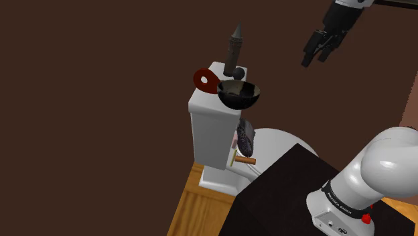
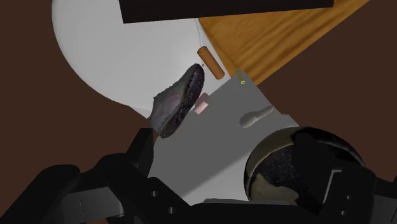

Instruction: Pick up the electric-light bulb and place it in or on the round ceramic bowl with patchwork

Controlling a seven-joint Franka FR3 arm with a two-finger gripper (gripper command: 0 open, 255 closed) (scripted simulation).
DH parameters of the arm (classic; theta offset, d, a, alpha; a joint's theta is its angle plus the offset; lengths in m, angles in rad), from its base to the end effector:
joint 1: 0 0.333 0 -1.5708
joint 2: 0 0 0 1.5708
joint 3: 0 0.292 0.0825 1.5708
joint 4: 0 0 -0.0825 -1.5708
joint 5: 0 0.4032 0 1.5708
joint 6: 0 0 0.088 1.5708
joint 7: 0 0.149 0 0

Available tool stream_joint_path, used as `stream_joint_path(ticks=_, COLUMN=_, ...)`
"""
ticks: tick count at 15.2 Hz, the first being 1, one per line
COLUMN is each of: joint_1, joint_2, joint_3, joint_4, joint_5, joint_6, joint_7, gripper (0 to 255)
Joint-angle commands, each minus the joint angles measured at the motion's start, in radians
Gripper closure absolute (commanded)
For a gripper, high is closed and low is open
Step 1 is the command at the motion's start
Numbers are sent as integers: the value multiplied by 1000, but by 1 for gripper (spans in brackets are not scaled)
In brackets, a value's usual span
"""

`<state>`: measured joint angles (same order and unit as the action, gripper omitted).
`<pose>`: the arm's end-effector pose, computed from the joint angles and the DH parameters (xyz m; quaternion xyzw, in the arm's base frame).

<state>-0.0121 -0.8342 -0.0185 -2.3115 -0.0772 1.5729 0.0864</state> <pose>0.3342 -0.0229 0.5704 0.9967 -0.0574 0.0486 0.0302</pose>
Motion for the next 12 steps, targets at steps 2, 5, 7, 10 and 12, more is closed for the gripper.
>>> stream_joint_path(ticks=2, joint_1=-1, joint_2=41, joint_3=2, joint_4=13, joint_5=1, joint_6=20, joint_7=7, gripper=0)
stream_joint_path(ticks=5, joint_1=-4, joint_2=165, joint_3=8, joint_4=61, joint_5=2, joint_6=74, joint_7=27, gripper=0)
stream_joint_path(ticks=7, joint_1=-7, joint_2=249, joint_3=11, joint_4=99, joint_5=2, joint_6=104, joint_7=40, gripper=0)
stream_joint_path(ticks=10, joint_1=-10, joint_2=375, joint_3=16, joint_4=167, joint_5=2, joint_6=140, joint_7=59, gripper=0)
stream_joint_path(ticks=12, joint_1=-12, joint_2=460, joint_3=18, joint_4=218, joint_5=1, joint_6=158, joint_7=70, gripper=0)
